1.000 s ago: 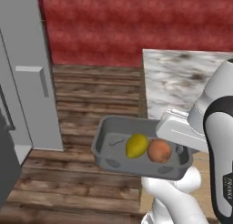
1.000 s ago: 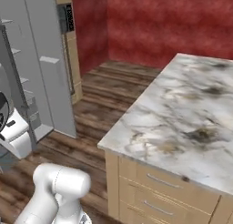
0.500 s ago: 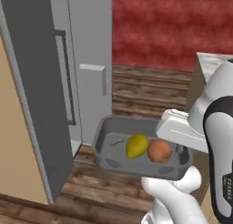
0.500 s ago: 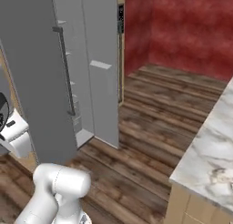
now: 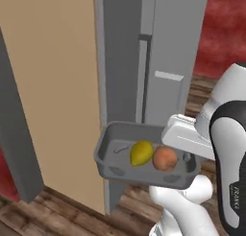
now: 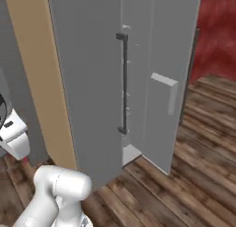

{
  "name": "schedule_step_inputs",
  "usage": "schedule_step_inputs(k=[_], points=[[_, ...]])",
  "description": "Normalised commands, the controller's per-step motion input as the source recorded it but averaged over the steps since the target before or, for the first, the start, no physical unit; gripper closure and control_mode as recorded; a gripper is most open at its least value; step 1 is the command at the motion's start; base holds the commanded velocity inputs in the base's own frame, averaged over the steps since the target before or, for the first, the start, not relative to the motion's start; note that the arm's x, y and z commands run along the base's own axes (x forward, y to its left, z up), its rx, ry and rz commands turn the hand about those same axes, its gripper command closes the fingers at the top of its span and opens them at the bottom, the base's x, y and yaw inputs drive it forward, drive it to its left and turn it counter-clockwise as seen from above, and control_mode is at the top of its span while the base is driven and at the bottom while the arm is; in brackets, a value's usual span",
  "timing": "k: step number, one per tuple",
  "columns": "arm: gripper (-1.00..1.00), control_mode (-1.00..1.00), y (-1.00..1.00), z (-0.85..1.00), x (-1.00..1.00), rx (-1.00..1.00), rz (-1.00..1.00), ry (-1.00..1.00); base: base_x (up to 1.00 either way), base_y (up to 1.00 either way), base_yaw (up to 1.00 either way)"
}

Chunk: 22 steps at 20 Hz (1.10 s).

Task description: Take the lemon and onion out of the freezer and place them in the tupperware container on the counter. Then put the tupperware containing the vegetables back in the freezer.

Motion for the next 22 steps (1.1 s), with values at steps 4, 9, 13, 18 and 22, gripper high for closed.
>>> schedule_step_inputs(k=[4, 9, 13, 18, 22], points=[[1.0, 1.0, 0.0, 0.0, 0.0, 0.0, 0.0, 0.0, 0.74, 0.02, 0.48], [1.0, 1.0, 0.0, 0.0, 0.0, 0.0, 0.0, 0.0, 0.87, 0.0, 0.49], [1.0, 1.0, 0.0, 0.0, 0.0, 0.0, 0.0, 0.0, 0.8, -0.01, 0.46], [1.0, 1.0, 0.0, 0.0, 0.0, 0.0, 0.0, 0.0, 0.35, -0.26, 0.48], [1.0, 1.0, 0.0, 0.0, 0.0, 0.0, 0.0, 0.0, 0.09, -0.65, 0.42]])
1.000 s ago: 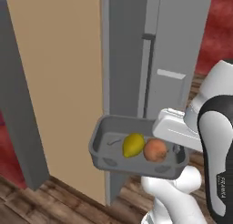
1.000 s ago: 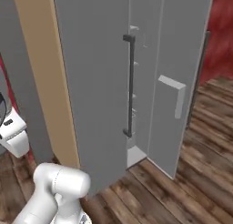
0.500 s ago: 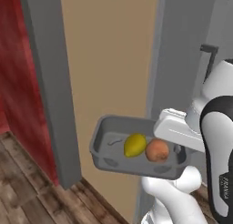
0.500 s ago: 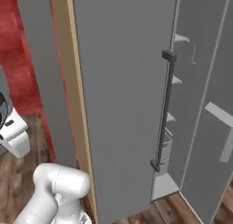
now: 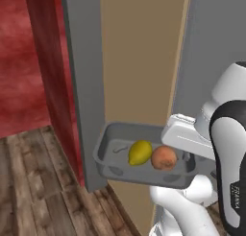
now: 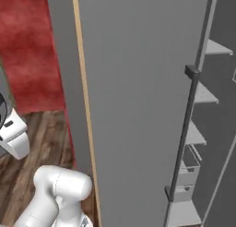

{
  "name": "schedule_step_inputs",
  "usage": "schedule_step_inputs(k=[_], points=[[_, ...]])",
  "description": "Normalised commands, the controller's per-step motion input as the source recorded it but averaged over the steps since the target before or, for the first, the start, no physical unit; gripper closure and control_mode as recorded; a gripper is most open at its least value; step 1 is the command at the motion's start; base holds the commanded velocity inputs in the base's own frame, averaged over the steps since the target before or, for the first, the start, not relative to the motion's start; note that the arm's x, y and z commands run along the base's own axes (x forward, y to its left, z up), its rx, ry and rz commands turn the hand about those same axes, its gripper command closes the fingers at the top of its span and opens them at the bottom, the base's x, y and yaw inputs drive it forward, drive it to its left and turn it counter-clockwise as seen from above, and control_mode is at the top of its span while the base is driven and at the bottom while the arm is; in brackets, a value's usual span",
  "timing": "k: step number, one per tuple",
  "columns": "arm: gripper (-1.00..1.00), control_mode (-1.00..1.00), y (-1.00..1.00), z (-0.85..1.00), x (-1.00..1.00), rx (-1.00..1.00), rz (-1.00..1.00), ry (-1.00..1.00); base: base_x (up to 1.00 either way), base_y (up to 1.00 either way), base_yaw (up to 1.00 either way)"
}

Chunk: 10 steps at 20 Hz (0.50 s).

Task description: Take the lemon and onion out of the freezer and place them in the tupperware container on the counter. Then put the tupperware containing the vegetables back in the freezer.

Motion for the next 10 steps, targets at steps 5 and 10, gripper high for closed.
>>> schedule_step_inputs(k=[5, 10], points=[[1.0, 1.0, 0.0, 0.0, 0.0, 0.0, 0.0, 0.0, -0.03, -0.99, 0.26], [1.0, 1.0, 0.0, 0.0, 0.0, 0.0, 0.0, 0.0, -0.04, -0.84, 0.17]])
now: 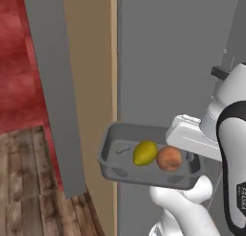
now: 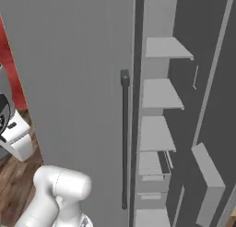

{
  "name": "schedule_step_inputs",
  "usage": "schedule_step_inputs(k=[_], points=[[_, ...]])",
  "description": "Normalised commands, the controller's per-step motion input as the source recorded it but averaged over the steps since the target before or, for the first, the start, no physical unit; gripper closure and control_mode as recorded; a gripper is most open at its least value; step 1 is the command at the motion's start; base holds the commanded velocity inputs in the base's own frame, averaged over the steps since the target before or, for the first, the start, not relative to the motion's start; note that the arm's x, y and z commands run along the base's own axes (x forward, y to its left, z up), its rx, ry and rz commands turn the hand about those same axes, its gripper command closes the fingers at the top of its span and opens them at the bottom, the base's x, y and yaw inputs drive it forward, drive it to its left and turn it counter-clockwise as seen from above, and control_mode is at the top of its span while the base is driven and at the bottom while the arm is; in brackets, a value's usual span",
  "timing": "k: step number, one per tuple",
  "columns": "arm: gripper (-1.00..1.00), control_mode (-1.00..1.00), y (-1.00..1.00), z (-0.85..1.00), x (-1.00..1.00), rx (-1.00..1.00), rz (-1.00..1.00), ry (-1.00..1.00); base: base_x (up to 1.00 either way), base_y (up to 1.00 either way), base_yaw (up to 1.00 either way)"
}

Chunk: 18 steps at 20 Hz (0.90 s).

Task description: Take the lemon and onion out of the freezer and place them in the tupperware container on the counter. Then put the tupperware containing the vegetables back in the freezer.

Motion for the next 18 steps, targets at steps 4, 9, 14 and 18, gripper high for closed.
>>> schedule_step_inputs(k=[4, 9, 14, 18], points=[[1.0, 1.0, 0.0, 0.0, 0.0, 0.0, 0.0, 0.0, -0.1, -0.45, 0.15], [1.0, 1.0, 0.0, 0.0, 0.0, 0.0, 0.0, 0.0, -0.01, -0.24, 0.2], [1.0, 1.0, 0.0, 0.0, 0.0, 0.0, 0.0, 0.0, -0.36, -0.32, 0.14], [1.0, 1.0, 0.0, 0.0, 0.0, 0.0, 0.0, 0.0, -0.45, -0.72, 0.08]])
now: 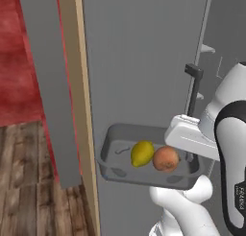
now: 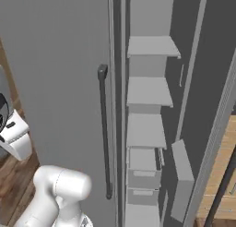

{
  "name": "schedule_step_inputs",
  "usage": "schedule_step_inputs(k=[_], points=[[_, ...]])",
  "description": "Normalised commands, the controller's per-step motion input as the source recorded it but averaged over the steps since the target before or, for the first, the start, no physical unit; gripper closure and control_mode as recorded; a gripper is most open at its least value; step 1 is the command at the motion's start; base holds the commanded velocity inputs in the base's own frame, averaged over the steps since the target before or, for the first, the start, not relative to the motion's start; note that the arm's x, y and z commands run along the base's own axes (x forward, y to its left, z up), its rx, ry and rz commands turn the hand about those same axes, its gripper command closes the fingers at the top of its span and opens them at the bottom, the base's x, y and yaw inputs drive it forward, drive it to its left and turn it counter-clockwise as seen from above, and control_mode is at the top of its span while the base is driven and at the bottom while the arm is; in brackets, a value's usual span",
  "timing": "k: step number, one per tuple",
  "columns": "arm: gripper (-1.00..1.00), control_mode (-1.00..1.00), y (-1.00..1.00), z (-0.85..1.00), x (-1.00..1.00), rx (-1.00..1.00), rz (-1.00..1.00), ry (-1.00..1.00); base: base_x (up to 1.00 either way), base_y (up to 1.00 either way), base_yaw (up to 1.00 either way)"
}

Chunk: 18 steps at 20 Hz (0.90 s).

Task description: Take the lemon and onion out of the freezer and place them in the tupperware container on the counter. Then put the tupperware containing the vegetables back in the freezer.

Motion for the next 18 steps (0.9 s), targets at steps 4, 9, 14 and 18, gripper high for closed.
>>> schedule_step_inputs(k=[4, 9, 14, 18], points=[[1.0, 1.0, 0.0, 0.0, 0.0, 0.0, 0.0, 0.0, -0.15, -0.63, 0.05], [1.0, 1.0, 0.0, 0.0, 0.0, 0.0, 0.0, 0.0, 0.23, -0.56, 0.05], [1.0, 1.0, 0.0, 0.0, 0.0, 0.0, 0.0, 0.0, 0.4, -0.52, 0.1], [1.0, 1.0, 0.0, 0.0, 0.0, 0.0, 0.0, 0.0, 0.38, -0.43, 0.09]])
